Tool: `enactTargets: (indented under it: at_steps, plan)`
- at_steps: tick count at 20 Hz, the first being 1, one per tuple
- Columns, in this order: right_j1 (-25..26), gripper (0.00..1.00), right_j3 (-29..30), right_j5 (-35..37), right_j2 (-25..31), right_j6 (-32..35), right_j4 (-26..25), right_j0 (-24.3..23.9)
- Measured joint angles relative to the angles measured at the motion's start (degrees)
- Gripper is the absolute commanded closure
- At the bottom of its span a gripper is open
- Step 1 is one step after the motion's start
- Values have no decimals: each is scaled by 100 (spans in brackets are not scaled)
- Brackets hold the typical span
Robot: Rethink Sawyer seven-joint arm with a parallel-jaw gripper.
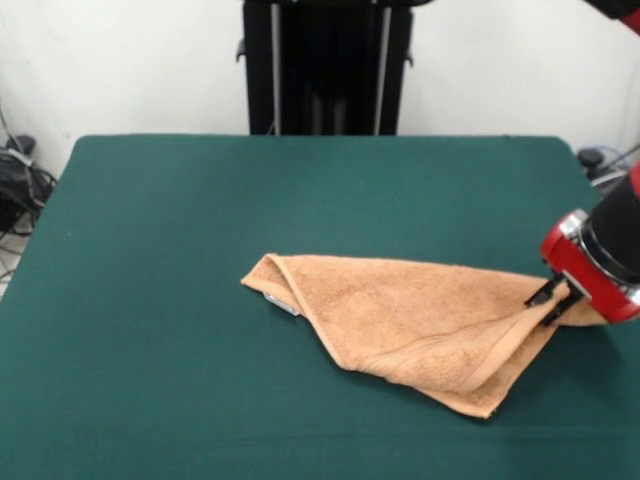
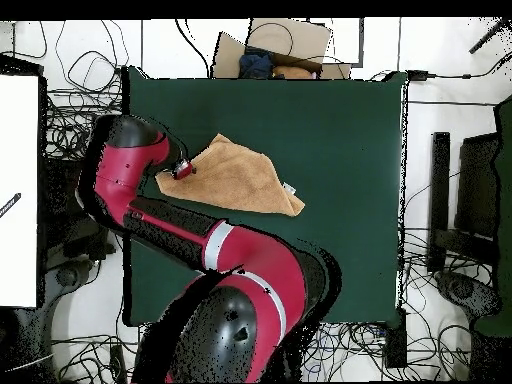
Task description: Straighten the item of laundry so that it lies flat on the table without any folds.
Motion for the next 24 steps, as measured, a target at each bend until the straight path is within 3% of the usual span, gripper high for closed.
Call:
enactTargets:
  at_steps: [16,24]
  plan:
    - [20,100,40,147,-39,0,-421,-1]
    - [-201,100,718,1040,-597,99,-1736,152]
